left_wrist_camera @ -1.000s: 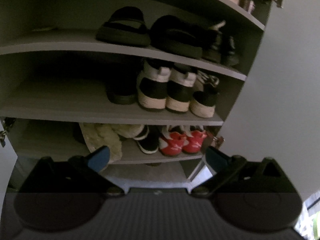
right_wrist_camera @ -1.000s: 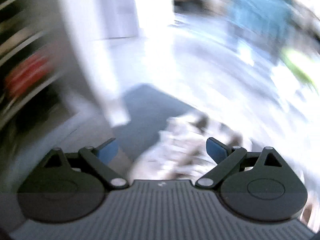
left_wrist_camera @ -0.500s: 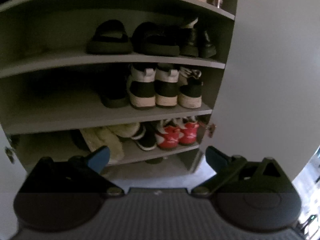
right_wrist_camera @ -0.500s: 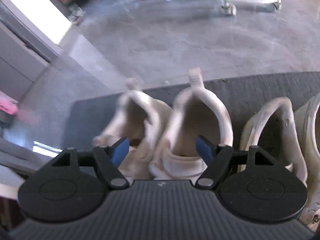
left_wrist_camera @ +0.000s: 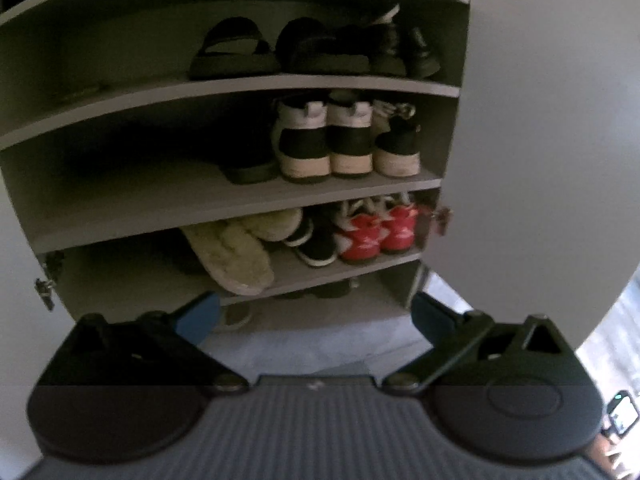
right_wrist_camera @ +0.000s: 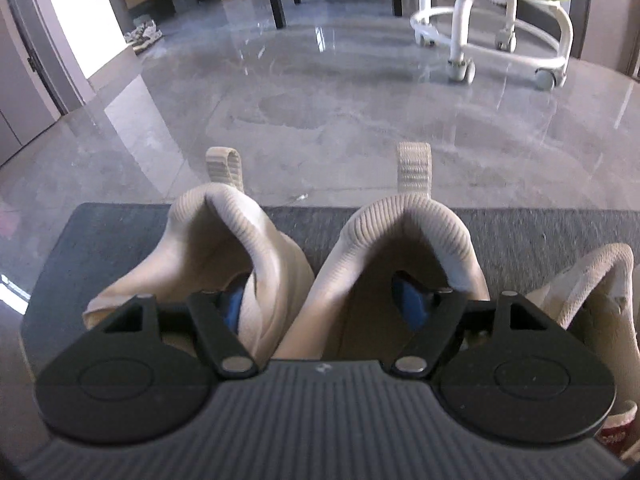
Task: Organize scattered shoes
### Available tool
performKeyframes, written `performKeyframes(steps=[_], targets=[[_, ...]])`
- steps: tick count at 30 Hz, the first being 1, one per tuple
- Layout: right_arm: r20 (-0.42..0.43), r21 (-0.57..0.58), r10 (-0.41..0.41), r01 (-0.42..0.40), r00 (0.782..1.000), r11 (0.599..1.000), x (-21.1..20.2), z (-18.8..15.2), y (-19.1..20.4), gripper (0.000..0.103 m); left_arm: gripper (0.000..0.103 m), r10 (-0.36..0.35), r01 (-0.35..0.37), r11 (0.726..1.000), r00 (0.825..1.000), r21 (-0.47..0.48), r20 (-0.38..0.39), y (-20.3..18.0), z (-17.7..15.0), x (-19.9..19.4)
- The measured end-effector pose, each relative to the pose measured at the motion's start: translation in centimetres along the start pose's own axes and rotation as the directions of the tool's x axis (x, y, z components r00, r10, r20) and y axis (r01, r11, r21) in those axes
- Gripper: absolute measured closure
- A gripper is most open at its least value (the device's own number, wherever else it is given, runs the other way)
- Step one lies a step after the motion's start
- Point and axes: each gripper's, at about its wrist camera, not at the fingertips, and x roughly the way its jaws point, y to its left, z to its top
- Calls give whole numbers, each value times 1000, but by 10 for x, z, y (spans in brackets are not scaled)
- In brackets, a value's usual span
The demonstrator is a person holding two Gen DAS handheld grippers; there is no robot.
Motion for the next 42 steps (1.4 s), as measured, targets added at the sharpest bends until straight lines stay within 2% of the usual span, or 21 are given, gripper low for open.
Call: performKeyframes(steps=[1, 3, 5, 7, 11, 12, 13, 14, 17, 18, 21, 24, 25, 26, 27, 28, 30, 32, 36, 39, 42], targets=[[9, -8, 4, -4, 1000, 1000, -1, -1, 0, 33, 0, -11, 11, 1000, 1000, 2, -1, -1, 0, 0], [19, -40, 42, -42, 999, 998, -1, -1, 2, 48, 0, -37, 37, 999, 999, 12, 4, -4, 1, -2], [8, -19, 58, -58, 998, 998, -1, 1, 0, 59, 0, -71, 70, 996, 997, 47, 20, -12, 0, -6], [2, 17, 87, -87, 996, 996, -4, 3, 0, 63, 0, -107, 105, 992, 994, 63, 21, -19, -2, -9], [53, 58, 100, -104, 994, 993, -18, 2, 3, 66, 0, -162, 160, 983, 987, 92, 15, -30, -5, -13], [127, 79, 135, -146, 983, 986, -31, -1, 0, 66, 0, -168, 166, 982, 986, 91, 14, -31, -6, -14], [165, 62, 143, -155, 976, 986, -37, -2, 0, 66, 0, -184, 182, 979, 983, 91, 13, -33, -6, -15], [222, -2, 143, -147, 964, 989, -50, -4, 4, 66, 0, -206, 204, 975, 978, 93, 16, -36, -6, -17], [291, -15, 155, -157, 944, 987, -73, -2, 4, 67, 0, -234, 230, 968, 972, 95, 29, -39, -3, -18], [340, -1, 155, -165, 927, 986, -93, -2, 3, 69, 0, -243, 240, 967, 970, 84, 27, -40, -2, -18], [411, -91, 152, -126, 899, 988, -126, -7, 12, 71, 0, -293, 292, 956, 956, 22, 27, -36, 8, -16], [469, -158, 167, -104, 867, 982, -155, -11, 19, 75, 0, -326, 328, 945, 942, -7, 73, -29, 21, -18], [498, -170, 181, -109, 848, 979, -171, -13, 21, 76, 0, -326, 328, 945, 941, -8, 93, -27, 23, -19], [508, -175, 185, -109, 841, 978, -177, -13, 22, 77, 0, -319, 322, 947, 941, -7, 115, -25, 26, -19], [541, -187, 190, -103, 819, 977, -193, -16, 25, 82, 0, -308, 312, 950, 943, -8, 129, -23, 27, -18], [576, -199, 196, -96, 794, 975, -211, -19, 29, 82, 0, -303, 307, 952, 944, -11, 131, -22, 28, -17], [597, -225, 221, -103, 771, 969, -233, -23, 34, 83, 0, -302, 307, 951, 947, -36, 106, -19, 31, -10], [583, -238, 232, -109, 779, 965, -249, -30, 41, 84, 0, -318, 323, 944, 946, -70, 64, -15, 33, -1], [497, -176, 222, -152, 839, 972, -257, -47, 38, 84, 0, -315, 320, 944, 947, -79, 63, -11, 42, 5], [494, -177, 219, -149, 841, 973, -279, -64, 33, 84, 0, -290, 299, 949, 952, -101, 94, -3, 50, 11], [442, -167, 231, -174, 867, 971, -307, -83, 25, 84, 0, -275, 288, 943, 956, -168, 100, 8, 61, 23]])
